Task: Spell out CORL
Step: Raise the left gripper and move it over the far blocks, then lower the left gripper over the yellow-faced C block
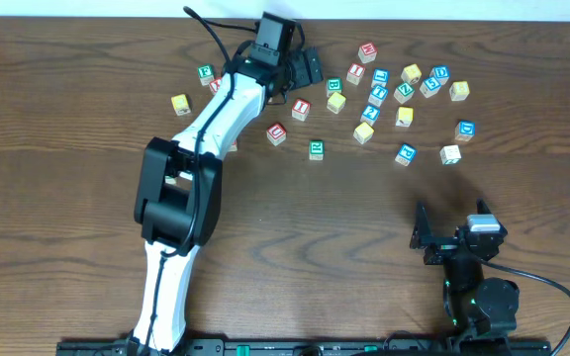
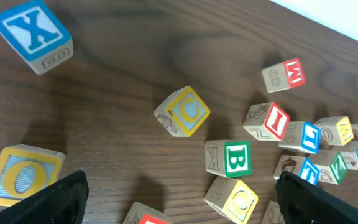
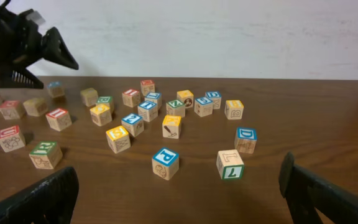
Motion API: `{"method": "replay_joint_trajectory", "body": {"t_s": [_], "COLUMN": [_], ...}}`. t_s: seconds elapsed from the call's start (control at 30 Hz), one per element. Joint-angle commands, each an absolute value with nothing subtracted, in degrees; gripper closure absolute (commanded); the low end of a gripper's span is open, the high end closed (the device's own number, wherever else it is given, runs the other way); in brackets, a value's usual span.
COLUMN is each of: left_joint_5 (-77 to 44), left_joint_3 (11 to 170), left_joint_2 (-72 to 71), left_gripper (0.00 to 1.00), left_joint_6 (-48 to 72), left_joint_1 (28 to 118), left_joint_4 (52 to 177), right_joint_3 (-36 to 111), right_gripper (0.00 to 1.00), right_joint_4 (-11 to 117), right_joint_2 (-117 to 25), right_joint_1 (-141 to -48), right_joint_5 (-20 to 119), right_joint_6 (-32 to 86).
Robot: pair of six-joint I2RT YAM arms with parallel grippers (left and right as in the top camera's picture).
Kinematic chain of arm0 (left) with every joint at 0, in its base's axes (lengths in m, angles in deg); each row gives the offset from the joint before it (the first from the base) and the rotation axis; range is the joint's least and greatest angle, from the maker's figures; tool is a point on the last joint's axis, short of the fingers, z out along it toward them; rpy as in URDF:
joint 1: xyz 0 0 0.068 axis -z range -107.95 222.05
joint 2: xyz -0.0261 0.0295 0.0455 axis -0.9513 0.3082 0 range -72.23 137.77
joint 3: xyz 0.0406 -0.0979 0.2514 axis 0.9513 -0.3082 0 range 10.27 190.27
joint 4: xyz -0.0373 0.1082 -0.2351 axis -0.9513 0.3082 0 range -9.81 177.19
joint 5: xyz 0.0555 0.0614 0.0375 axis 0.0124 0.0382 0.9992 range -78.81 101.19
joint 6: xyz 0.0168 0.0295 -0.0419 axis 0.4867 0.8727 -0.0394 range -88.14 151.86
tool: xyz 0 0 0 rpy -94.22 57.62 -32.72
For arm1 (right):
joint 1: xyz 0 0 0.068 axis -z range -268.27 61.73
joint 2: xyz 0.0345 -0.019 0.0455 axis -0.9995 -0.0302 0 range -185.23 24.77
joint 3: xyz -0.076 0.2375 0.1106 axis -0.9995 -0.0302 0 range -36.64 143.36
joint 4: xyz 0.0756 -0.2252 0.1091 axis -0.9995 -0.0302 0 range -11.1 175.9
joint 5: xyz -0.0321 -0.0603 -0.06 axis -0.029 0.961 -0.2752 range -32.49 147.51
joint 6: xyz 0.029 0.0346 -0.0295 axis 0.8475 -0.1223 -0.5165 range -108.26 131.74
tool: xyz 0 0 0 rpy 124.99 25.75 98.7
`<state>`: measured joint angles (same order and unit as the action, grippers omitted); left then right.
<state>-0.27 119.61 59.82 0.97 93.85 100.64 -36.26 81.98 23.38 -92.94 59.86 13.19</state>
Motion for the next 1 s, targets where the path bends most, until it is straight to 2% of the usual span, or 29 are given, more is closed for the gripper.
{"method": "replay_joint_trajectory", "body": {"t_s": [0.0,0.47,0.97], "left_joint_5": [3.22,11.81,12.82], "left_joint_3": [121.95,121.95,121.95], "left_joint_2": [59.28,59.38,61.53], "left_gripper": [0.06,0.07,0.09], "left_joint_6": [-0.41,-0.15,-0.13], "left_joint_1": [95.49,97.15,96.43], "left_joint_4": [100.16,100.68,98.83], "right_joint_3": [-36.32,-36.32,-36.32], "right_gripper": [0.01,0.01,0.01], "right_joint_4": [81.80,81.80,81.80], "right_joint_2": [23.64,23.64,23.64], "right_joint_1": [-92.65,-92.65,-92.65], "right_joint_5": [59.92,59.92,59.92], "right_joint_6": [12.95,12.95,12.95]}}
